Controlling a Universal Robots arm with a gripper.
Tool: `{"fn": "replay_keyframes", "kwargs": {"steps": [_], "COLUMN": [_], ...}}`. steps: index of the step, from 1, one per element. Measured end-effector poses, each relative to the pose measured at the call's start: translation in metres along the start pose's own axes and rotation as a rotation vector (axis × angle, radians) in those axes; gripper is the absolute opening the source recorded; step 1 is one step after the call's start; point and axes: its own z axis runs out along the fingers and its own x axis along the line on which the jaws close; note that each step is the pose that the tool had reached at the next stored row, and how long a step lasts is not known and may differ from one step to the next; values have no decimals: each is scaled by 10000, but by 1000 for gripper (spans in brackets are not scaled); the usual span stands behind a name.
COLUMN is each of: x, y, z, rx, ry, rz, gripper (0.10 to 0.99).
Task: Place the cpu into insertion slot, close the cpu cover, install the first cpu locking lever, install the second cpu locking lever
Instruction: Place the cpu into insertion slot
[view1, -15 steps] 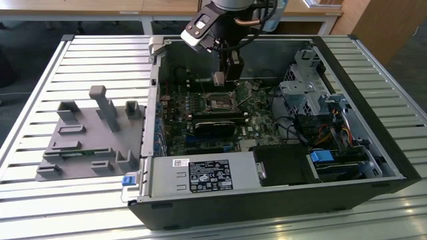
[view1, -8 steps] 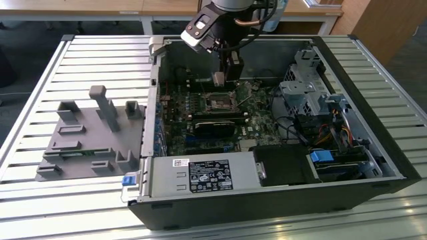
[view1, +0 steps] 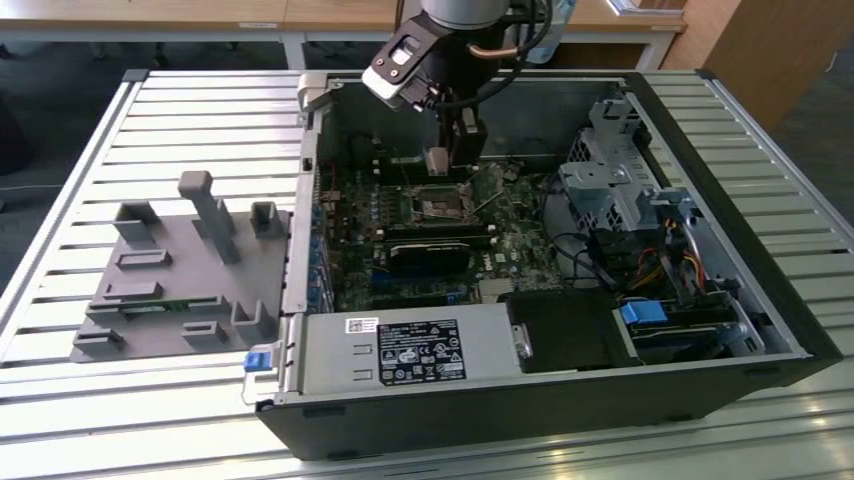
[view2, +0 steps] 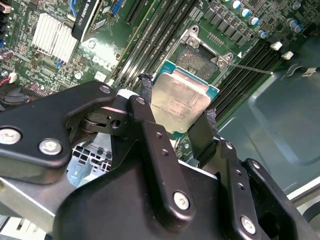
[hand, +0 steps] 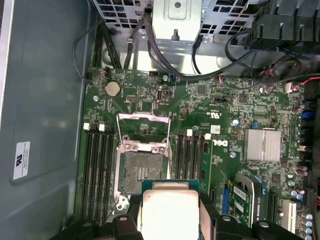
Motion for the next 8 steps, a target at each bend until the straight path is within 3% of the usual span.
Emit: {"fn": "replay_keyframes", "kwargs": {"steps": [8], "x": [39], "y": [0], "z": [53], "rx": [0], "ry": [-22], "rz": [93], "gripper": [541]}}
